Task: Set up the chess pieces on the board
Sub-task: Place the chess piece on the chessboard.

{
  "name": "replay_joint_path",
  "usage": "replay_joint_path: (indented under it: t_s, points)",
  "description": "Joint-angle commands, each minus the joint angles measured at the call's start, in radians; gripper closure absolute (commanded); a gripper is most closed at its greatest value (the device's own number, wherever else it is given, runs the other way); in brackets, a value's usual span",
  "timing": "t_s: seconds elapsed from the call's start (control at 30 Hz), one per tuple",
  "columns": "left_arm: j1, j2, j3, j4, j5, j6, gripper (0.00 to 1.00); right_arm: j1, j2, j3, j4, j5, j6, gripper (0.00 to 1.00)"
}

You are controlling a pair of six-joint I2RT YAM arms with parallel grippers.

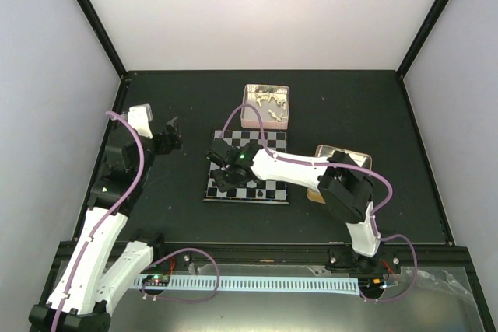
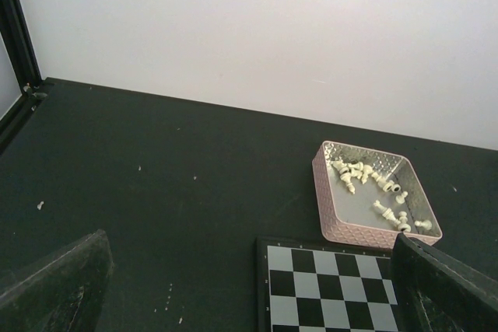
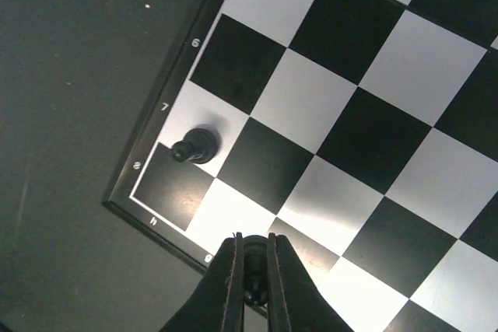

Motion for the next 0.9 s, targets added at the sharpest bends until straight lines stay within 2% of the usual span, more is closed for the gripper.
replay_joint_path:
  t_s: [0.0, 0.5, 0.87]
  points:
    - [0.009, -0.008, -0.004, 0.027, 0.011, 0.013, 0.01, 0.003, 0.034, 0.031, -0.015, 0.014, -0.009, 0.99]
    - [0.009, -0.009, -0.005, 0.028, 0.010, 0.014, 0.01, 0.004, 0.090, 0.040, 0.026, 0.004, 0.010, 0.99]
    - [0.008, -0.013, -0.004, 0.025, 0.005, 0.013, 0.01, 0.003, 0.137, 0.083, -0.003, 0.031, 0.004, 0.99]
